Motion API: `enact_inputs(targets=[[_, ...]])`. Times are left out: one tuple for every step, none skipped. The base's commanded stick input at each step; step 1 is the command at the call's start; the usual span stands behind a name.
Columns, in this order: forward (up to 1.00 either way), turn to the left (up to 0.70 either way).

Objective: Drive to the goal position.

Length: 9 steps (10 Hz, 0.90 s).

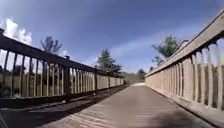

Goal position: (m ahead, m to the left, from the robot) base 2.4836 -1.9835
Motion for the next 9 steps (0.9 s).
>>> enact_inputs(targets=[[0.00, -0.31], [0.00, 0.00], [0.00, 0.00], [0.00, 0.00], [0.00, 0.00], [0.00, 0.00], [0.00, 0.00], [0.00, 0.00], [0.00, 0.00]])
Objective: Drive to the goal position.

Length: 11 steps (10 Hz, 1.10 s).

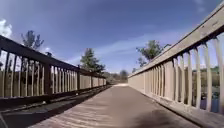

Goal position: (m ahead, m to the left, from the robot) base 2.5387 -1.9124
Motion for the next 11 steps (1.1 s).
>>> enact_inputs(targets=[[0.00, 0.00], [0.28, 0.00], [0.50, 0.00], [0.50, 0.00], [0.50, 0.00], [0.50, 0.00], [0.50, 0.00], [0.50, 0.00], [0.50, 0.00], [0.50, 0.00], [0.50, 0.00]])
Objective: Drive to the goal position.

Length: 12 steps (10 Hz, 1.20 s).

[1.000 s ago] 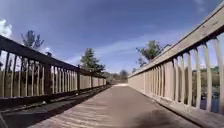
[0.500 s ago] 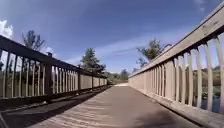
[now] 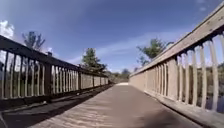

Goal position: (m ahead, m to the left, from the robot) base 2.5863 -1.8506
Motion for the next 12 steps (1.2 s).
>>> enact_inputs(targets=[[0.50, 0.00], [0.50, 0.00], [0.50, 0.00], [0.50, 0.00], [0.50, 0.00], [0.50, 0.00], [0.50, 0.00], [0.50, 0.00], [0.50, 0.00], [0.50, 0.00], [0.50, 0.00], [0.50, 0.00]])
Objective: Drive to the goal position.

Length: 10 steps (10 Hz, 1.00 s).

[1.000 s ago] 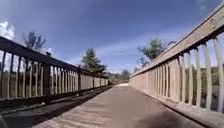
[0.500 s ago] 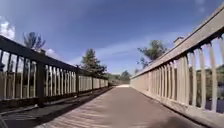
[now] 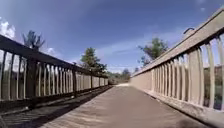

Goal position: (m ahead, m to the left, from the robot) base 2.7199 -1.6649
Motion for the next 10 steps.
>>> enact_inputs(targets=[[0.50, 0.00], [0.50, 0.00], [0.50, 0.00], [0.50, 0.00], [0.50, 0.00], [0.50, 0.00], [0.50, 0.00], [0.50, 0.00], [0.50, 0.00], [0.50, 0.00]])
